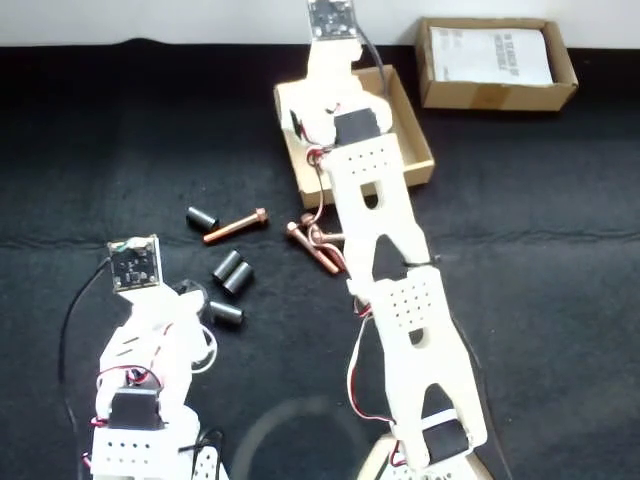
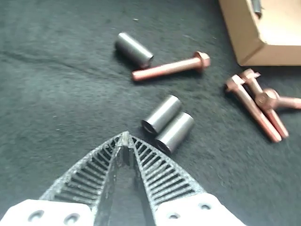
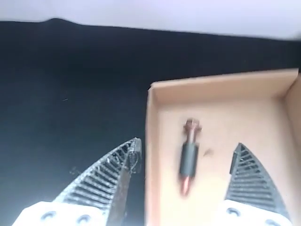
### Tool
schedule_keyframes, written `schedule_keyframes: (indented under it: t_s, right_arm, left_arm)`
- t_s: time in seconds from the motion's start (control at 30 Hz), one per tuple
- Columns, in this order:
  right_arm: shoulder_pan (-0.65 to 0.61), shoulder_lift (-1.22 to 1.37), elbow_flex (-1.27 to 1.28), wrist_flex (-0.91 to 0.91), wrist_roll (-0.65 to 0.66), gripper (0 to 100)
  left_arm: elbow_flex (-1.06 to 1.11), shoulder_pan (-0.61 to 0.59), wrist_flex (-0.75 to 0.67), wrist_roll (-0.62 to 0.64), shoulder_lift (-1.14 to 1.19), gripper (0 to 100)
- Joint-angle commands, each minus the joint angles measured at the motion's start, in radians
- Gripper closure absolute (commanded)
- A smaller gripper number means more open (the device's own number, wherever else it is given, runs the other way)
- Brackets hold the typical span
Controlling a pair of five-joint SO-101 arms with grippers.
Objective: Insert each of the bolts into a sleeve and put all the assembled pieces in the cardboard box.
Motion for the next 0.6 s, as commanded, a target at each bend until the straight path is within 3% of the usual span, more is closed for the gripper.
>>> schedule_keyframes:
  t_s: [0.0, 0.13, 0.43, 0.57]
  right_arm:
    - [-0.030, -0.005, -0.150, 0.193, -0.103, 71.0]
    - [-0.084, -0.007, -0.168, 0.403, -0.152, 71.0]
    - [-0.150, -0.010, -0.166, 0.400, -0.157, 88.7]
    - [-0.200, -0.010, -0.165, 0.401, -0.104, 89.0]
  left_arm:
    - [0.021, -0.064, -0.008, 0.005, -0.012, 99]
    - [0.021, -0.139, -0.020, 0.005, -0.012, 99]
    - [0.021, -0.489, -0.132, 0.005, -0.012, 99]
    - [0.021, -0.588, -0.146, 0.005, -0.012, 96]
